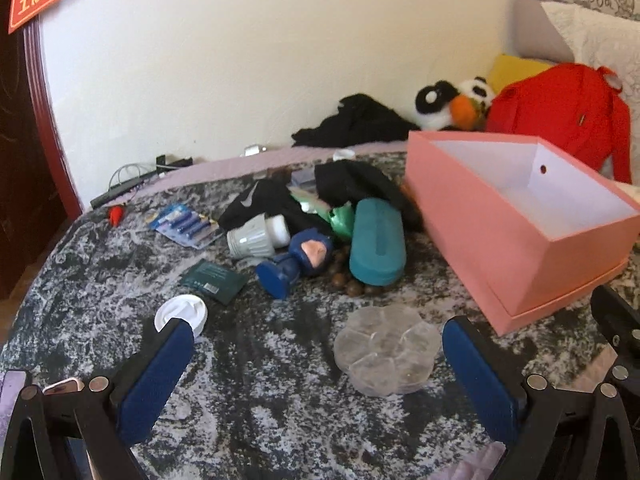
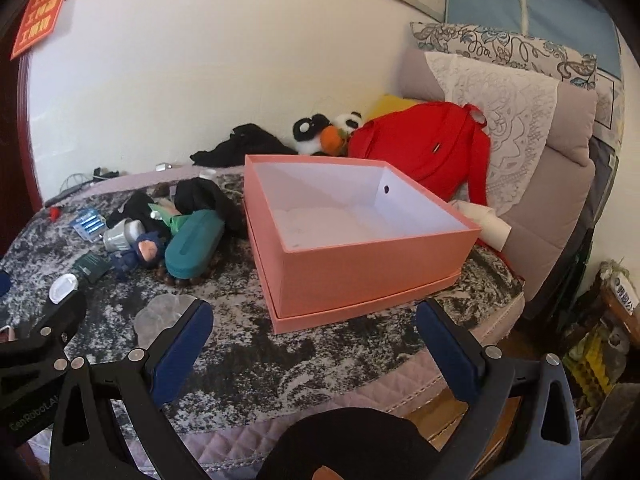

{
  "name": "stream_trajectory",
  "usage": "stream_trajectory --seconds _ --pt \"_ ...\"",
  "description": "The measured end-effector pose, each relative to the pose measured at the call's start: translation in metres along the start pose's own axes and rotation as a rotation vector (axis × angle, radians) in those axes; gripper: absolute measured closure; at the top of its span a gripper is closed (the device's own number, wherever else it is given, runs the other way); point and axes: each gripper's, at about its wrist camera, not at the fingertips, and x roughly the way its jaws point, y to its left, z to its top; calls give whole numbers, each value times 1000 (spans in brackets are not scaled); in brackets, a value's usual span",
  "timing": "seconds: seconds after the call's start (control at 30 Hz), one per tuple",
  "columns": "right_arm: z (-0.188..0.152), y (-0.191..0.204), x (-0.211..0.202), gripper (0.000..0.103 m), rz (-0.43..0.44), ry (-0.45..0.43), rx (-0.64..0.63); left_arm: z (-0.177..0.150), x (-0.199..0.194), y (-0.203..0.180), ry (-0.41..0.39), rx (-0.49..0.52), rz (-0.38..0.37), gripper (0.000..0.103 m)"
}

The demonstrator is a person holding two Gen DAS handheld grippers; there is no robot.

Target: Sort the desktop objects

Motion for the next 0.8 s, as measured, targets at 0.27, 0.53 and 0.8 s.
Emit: stream_trajectory --seconds 0.27,0.53,0.8 --pt "3 -3 -23 0 -8 -39 1 5 -19 3 -23 -23 7 0" --pt "3 -3 -35 0 -15 -59 -2 6 -27 -2 -35 -19 14 0" --pt "2 -1 -40 0 -11 -56 -6 6 -31 4 -39 -22 19 0"
